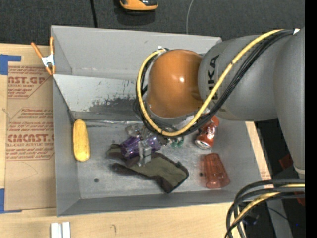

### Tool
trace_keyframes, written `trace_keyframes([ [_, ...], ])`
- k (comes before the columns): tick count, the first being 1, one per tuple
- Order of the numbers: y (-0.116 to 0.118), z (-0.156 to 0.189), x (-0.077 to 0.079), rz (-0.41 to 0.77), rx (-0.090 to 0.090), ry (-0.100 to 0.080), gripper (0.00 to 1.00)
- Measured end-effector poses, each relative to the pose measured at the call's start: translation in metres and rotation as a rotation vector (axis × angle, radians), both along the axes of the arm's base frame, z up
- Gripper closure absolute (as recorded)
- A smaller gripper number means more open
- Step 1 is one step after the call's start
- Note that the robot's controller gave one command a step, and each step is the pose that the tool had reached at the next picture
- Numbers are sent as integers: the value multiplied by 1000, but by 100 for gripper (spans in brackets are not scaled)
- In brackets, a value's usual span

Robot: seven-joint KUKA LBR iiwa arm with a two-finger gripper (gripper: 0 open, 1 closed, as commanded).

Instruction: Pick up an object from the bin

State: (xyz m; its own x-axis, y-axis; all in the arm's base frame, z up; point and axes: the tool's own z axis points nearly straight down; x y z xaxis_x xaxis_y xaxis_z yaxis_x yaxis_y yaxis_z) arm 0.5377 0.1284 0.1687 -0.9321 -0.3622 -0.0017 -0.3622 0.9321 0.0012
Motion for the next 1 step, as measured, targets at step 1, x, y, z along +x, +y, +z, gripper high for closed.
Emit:
trace_keyframes([
  [1, 0, 0, 0, 0, 0, 0, 100],
])
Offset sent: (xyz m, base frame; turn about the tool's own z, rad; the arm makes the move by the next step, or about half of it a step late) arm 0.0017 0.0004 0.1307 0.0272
